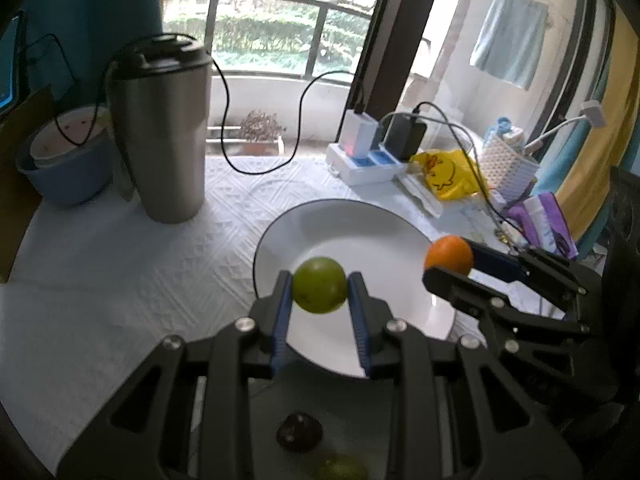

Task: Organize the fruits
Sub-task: 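Lower the orange onto the plate and open the right gripper while the left releases the lime, then move the right gripper back to the tray while the left gripper also returns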

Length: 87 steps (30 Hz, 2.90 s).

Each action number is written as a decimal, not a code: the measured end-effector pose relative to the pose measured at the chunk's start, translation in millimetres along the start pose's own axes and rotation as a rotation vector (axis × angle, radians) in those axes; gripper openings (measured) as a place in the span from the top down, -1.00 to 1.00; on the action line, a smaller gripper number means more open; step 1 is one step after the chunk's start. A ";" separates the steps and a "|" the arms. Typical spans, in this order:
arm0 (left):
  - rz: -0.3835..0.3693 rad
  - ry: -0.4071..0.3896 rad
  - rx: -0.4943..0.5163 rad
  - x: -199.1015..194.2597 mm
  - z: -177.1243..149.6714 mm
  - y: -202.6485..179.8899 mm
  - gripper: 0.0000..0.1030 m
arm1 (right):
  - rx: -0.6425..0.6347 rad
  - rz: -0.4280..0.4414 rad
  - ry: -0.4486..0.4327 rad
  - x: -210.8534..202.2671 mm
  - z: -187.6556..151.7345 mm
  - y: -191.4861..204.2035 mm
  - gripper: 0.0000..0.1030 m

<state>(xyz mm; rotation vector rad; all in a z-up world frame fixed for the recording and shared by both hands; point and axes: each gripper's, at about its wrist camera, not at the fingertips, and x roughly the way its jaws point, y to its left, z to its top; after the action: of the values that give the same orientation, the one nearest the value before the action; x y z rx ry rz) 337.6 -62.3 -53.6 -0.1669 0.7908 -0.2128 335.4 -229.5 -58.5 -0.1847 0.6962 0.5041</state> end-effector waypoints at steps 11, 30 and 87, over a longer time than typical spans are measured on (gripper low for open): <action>0.001 0.118 -0.050 53.0 26.7 14.8 0.44 | 0.074 -0.025 0.058 63.0 23.7 -22.2 0.23; -0.040 0.158 -0.002 70.5 36.7 19.5 0.17 | 0.139 -0.038 0.076 75.6 25.7 -33.9 0.02; 0.015 -0.049 -0.005 -136.9 -148.0 2.0 -0.29 | 0.075 -0.014 0.025 -128.7 -103.0 84.3 -0.04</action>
<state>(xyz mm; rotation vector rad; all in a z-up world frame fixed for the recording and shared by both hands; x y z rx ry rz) 137.9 -36.2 -62.6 -0.1700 0.7439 -0.1920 150.7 -239.3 -52.1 -0.1260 0.7369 0.4621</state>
